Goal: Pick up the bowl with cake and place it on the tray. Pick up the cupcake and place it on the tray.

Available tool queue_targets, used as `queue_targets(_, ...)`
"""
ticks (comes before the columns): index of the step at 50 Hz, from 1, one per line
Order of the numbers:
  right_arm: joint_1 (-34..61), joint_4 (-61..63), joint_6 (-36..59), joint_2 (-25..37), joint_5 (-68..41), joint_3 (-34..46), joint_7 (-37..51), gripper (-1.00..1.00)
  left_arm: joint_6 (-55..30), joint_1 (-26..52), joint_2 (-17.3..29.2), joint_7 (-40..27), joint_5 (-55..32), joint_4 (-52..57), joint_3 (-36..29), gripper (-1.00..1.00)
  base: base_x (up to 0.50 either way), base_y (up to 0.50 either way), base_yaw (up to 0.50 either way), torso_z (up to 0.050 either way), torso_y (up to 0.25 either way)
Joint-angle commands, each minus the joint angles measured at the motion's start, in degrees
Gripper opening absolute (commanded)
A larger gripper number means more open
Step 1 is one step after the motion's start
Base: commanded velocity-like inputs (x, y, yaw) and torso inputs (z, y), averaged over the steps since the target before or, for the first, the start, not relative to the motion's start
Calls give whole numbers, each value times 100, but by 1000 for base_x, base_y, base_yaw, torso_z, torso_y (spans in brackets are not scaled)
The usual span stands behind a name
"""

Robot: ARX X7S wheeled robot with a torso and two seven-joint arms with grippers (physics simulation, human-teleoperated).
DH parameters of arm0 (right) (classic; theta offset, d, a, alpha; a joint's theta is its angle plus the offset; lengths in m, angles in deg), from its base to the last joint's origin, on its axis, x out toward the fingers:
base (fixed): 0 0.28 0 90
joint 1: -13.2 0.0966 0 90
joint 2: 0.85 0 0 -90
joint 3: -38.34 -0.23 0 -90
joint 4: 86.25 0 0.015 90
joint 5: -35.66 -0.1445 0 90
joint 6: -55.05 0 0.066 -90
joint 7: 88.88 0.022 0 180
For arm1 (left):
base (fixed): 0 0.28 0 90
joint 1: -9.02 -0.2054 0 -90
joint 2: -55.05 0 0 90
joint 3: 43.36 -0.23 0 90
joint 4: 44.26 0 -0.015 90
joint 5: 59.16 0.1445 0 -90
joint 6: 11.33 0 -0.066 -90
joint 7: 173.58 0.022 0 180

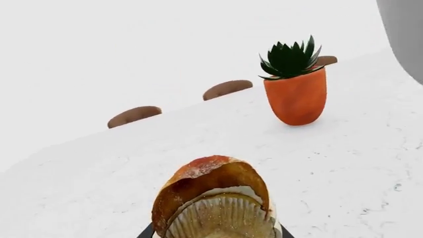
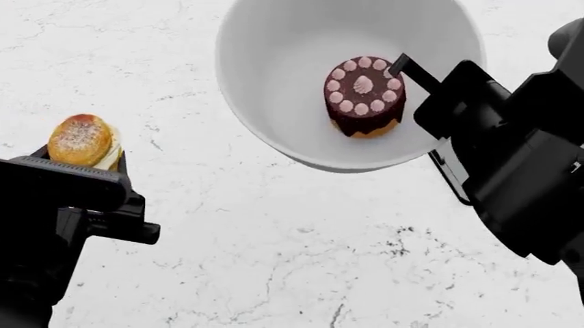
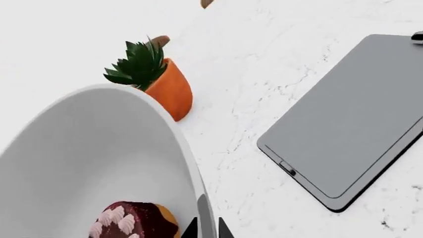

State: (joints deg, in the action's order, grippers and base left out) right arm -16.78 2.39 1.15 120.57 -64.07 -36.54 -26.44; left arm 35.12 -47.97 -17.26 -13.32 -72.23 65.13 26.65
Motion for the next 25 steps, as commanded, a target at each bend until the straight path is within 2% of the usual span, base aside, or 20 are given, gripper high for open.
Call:
queue_targets(1, 69, 47, -91, -85, 178, -6, -247, -100, -50, 0, 33, -135, -48, 139, -111, -100, 0, 0, 0, 0, 0)
queue_targets(25, -5, 42, -199, -181, 150, -29, -401, -100, 78, -73, 81, -126, -46, 22, -180, -100, -99, -488, 0, 1, 1)
